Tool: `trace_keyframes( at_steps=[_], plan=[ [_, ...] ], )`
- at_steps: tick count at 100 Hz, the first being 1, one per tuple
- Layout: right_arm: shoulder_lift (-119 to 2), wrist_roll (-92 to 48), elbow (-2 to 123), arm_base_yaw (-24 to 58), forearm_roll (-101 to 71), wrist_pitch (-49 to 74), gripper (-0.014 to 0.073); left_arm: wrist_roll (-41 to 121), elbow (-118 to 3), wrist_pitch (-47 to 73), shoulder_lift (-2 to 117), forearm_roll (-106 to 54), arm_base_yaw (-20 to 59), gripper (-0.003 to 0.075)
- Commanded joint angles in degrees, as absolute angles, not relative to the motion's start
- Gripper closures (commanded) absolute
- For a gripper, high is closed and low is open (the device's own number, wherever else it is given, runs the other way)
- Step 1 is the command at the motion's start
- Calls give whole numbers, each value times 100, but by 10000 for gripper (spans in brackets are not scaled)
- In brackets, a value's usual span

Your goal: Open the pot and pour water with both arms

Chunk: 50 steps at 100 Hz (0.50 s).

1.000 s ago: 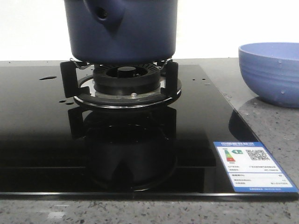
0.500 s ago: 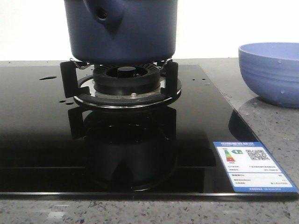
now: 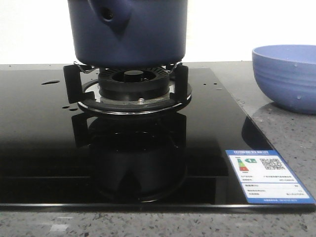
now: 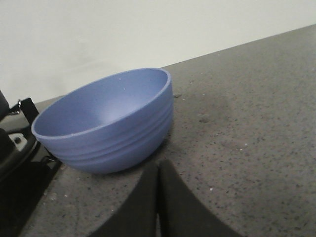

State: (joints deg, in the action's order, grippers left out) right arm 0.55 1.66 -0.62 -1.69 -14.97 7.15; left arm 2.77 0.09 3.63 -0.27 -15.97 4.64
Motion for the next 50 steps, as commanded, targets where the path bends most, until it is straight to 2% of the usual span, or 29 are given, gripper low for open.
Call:
trace_keyframes(
  at_steps=[1, 13, 24, 37, 50],
  plan=[
    [158, 158, -206, -168, -2126, 173, 660, 218, 198, -84, -166, -1982, 453, 739],
    [158, 158, -206, -168, -3284, 163, 660, 218, 189, -293, -166, -2958, 453, 739],
    [158, 158, -6, -168, -3366, 427, 659, 218, 88, -409, -166, -3994, 453, 739],
    [147, 66, 617, -168, -3194, 843, 637, 245, -421, -31, -166, -3765, 453, 740],
    [-239, -310, 1554, -168, -2848, 1416, 638, 306, -1370, 771, 156, -2836, 453, 740]
  ],
)
